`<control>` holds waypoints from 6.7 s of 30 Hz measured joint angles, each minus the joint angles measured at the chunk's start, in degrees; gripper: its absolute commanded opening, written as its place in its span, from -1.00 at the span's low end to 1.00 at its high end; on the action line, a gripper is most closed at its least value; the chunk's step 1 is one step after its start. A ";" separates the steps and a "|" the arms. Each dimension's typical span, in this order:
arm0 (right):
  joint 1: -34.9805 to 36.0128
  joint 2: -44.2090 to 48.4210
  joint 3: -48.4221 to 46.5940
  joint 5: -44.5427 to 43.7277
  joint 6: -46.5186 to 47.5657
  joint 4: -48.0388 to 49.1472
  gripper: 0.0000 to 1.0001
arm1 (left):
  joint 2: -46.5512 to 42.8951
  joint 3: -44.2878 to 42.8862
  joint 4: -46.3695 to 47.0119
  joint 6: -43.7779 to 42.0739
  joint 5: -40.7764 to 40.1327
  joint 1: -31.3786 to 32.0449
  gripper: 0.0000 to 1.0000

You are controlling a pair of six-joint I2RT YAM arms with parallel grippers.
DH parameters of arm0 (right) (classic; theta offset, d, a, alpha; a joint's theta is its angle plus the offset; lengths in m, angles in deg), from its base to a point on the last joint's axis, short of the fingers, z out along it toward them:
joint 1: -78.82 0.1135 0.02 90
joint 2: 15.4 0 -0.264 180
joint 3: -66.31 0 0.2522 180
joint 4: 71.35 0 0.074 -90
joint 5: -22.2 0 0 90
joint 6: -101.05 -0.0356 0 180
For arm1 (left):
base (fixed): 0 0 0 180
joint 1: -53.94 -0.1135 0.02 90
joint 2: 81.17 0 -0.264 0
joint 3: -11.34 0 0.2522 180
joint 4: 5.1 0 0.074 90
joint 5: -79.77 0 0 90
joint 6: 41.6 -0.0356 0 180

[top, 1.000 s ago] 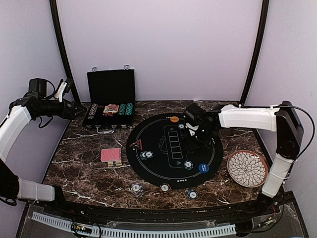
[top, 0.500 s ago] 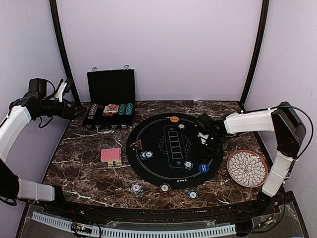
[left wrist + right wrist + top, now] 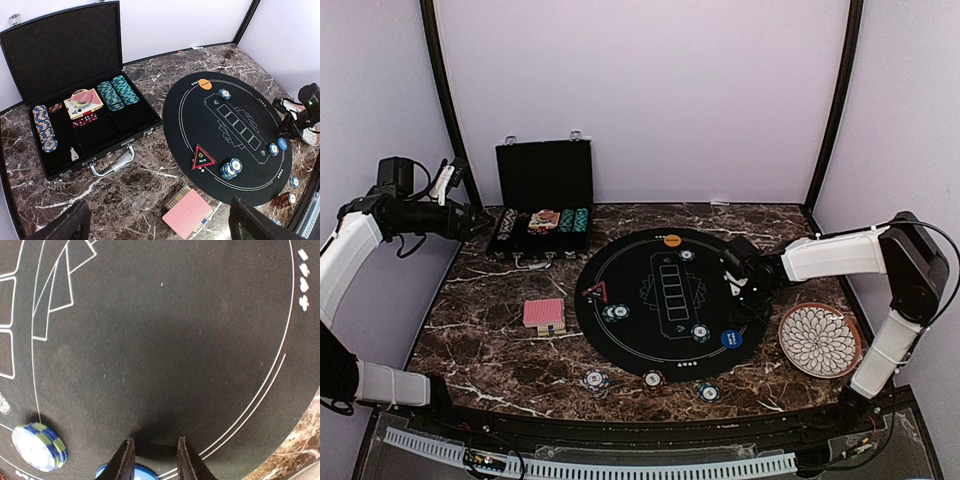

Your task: Distribute texas hold em gaming equipment

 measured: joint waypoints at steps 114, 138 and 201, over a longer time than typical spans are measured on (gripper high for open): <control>35.17 -14.01 -27.58 2.91 -0.52 -16.83 -0.57 | 0.02 -0.31 -0.02 -0.04 0.02 0.00 0.97; 15.67 -13.75 -44.52 -4.81 4.35 -23.06 -0.77 | 0.04 -0.31 -0.02 -0.02 0.07 0.00 0.98; 31.95 -9.62 -34.01 -2.73 3.02 -19.28 0.84 | 0.02 -0.31 -0.57 0.00 0.09 0.00 0.97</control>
